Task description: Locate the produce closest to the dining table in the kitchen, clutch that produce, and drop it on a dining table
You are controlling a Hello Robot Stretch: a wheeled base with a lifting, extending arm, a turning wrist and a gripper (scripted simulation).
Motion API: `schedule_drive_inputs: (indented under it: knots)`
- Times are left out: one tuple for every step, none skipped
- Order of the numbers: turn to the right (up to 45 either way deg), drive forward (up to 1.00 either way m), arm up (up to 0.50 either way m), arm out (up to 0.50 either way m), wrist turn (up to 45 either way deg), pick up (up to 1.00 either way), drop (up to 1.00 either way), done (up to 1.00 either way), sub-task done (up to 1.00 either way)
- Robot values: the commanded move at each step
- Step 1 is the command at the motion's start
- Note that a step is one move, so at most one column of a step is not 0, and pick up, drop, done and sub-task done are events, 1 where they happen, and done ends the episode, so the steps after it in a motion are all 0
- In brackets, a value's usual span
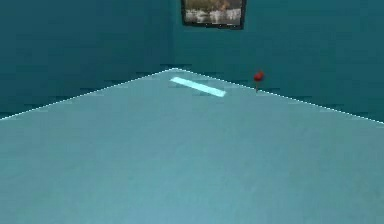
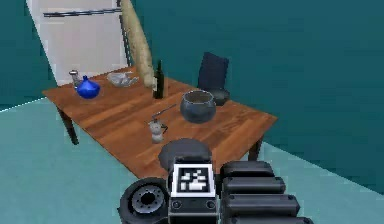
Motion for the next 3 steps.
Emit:
schedule_drive_inputs:
  knots:
    - [0.0, 0.1, 0.0, 0.0, 0.0, 0.0, 0.0, 0.0, 0.0]
    - [39.0, 0.0, 0.0, 0.0, 0.0, 0.0, 0.0, 0.0, 0.0]
    - [0.0, 1.0, 0.0, 0.0, 0.0, 0.0, 0.0, 0.0, 0.0]
